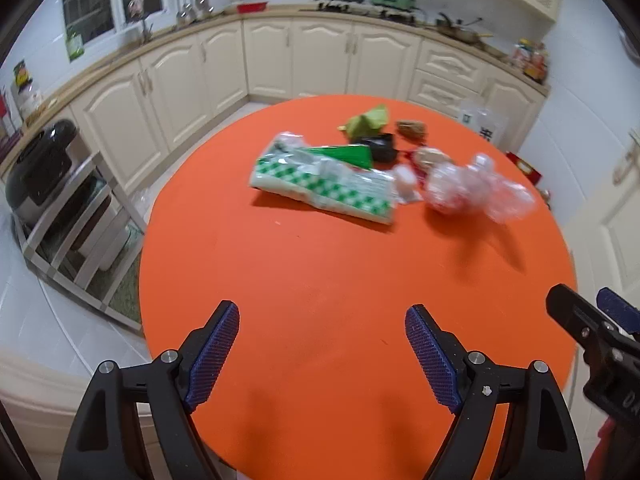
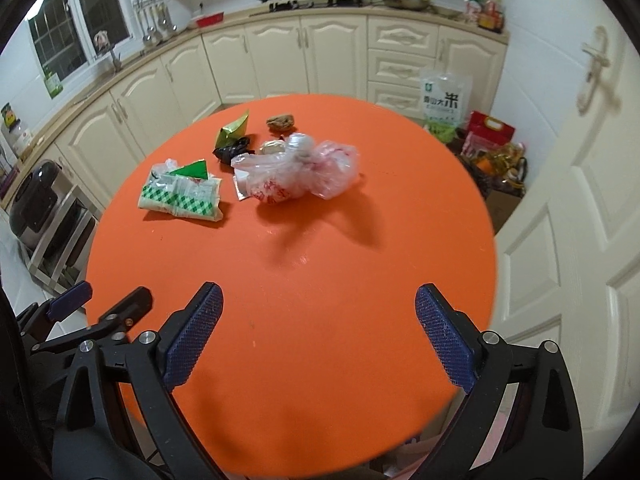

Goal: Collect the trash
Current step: 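Move both tools back to the table toward the remaining plastic bag, then grasp the large clear plastic bag with the right tool while the left tool grasps the green-checked wrapper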

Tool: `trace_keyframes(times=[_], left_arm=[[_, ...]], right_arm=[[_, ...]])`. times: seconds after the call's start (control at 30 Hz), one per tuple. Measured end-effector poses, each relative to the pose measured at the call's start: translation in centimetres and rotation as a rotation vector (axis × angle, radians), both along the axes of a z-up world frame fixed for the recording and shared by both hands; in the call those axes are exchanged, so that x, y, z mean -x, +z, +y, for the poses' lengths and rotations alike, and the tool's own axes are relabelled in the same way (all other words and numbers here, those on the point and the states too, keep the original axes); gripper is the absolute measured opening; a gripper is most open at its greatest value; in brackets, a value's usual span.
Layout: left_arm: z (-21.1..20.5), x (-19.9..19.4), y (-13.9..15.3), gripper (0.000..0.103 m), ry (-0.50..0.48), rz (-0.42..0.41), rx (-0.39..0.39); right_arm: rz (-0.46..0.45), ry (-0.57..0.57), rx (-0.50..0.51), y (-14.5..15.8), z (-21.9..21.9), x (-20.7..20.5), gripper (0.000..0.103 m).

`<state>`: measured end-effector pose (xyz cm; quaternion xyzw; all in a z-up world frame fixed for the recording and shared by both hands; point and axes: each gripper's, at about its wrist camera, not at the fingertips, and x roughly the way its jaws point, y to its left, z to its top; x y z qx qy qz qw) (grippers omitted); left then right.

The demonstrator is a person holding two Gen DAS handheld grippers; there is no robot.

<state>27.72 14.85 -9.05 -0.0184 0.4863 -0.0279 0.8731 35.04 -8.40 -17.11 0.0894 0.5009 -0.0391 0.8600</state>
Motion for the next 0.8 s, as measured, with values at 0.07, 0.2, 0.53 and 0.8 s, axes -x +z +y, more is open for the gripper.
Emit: trace_keyframes(times=[0.07, 0.2, 0.53, 0.8], left_arm=[[0.7, -1.4, -0.5, 0.082, 0.022, 0.007, -0.002], [2.3, -4.6, -1.1, 0.082, 0.065, 0.026, 0.05], [4.2, -11.4, -3.6, 0.082, 0.094, 0.087, 0.15], [5.0, -15.1, -6.0, 0.082, 0.18, 0.192, 0.313]], right_arm=[[0.017, 0.003, 0.001, -0.6, 0.2, -1.9, 0.097], [0.07, 0.022, 0.002, -1.8, 0.1, -5.9, 0.097], [0.133, 0.0, -0.044, -5.5, -1.3, -13.4, 0.097], [0.157, 0.071, -0.17, -8.5, -1.6, -16.0, 0.071]])
